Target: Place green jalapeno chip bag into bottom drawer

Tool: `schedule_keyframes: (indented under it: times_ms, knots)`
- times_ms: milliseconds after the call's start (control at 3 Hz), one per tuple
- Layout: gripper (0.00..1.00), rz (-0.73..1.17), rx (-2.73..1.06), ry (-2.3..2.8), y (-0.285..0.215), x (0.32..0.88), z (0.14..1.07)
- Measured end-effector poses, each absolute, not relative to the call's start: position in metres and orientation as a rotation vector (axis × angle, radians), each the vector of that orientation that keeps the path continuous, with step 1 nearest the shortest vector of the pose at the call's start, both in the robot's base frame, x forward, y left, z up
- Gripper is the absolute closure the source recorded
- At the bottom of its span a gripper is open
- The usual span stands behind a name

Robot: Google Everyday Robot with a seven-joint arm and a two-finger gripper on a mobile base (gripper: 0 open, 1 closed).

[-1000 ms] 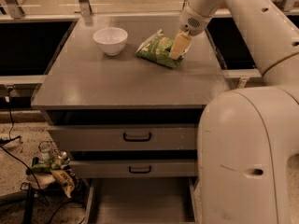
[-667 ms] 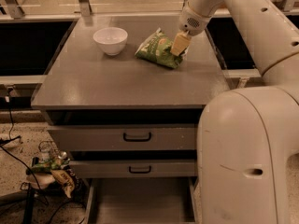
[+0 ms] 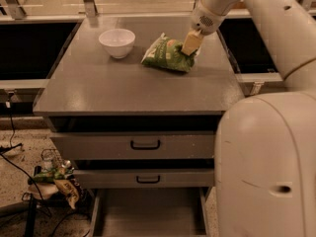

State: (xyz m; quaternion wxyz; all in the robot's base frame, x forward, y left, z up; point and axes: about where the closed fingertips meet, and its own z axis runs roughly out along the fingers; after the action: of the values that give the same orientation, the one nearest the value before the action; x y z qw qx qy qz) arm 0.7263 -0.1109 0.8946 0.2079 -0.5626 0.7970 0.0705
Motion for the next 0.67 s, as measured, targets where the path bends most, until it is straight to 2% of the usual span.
schedule_keyframes:
  times_ms: [667]
  knots:
    - [1.0,0.197,-1.534,2.123,-0.139,0.683,0.943]
